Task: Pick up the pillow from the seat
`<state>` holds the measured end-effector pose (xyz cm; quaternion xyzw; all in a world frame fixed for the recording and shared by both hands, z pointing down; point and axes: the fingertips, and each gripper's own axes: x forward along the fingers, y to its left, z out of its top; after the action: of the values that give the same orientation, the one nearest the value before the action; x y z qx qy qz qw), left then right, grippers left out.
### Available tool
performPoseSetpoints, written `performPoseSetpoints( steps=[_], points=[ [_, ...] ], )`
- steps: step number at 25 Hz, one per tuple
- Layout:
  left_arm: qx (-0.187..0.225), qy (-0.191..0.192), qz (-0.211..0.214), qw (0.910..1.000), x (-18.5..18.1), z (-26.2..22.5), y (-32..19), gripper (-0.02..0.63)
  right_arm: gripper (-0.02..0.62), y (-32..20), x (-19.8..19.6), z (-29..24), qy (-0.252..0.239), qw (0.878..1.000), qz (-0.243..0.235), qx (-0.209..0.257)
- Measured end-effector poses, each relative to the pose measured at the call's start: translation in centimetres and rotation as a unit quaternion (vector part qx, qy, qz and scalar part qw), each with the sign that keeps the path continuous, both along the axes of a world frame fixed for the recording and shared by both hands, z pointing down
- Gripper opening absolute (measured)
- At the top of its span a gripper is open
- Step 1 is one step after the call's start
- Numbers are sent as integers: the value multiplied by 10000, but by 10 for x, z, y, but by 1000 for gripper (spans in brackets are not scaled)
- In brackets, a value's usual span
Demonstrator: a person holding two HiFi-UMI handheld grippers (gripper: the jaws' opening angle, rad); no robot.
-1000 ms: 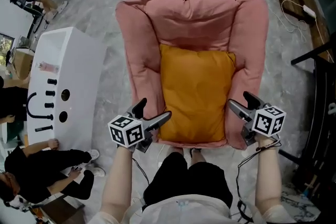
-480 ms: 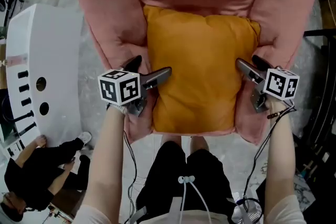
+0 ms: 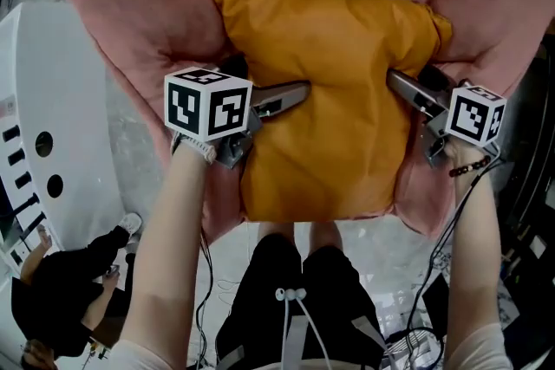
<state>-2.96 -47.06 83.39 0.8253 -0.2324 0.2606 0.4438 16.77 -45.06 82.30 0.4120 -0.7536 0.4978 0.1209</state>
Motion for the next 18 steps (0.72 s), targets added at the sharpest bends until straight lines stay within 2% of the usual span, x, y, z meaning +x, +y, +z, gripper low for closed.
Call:
performPoseSetpoints(
  steps=[3,4,7,10,13,18],
  points=[
    [185,-104,-178,9996,2,2,-9,556,400,-12,-2,8,330,9984,227,395],
    [276,-143,-215,9993,2,2,-10,530,348,-12,-3,9,454,9974,240,510],
    [503,-149,-194,9984,8,0,-1,377,178,-2,-4,7,682,9951,140,698],
    [720,-125,-232,9971,11,-7,5,272,105,4,-5,1,703,9937,87,872],
    [900,-68,-320,9954,18,-24,12,212,87,11,-2,-14,771,9907,161,1111],
    [1438,224,-380,9886,16,-80,29,204,80,29,-2,-75,792,9815,159,1737]
  ],
)
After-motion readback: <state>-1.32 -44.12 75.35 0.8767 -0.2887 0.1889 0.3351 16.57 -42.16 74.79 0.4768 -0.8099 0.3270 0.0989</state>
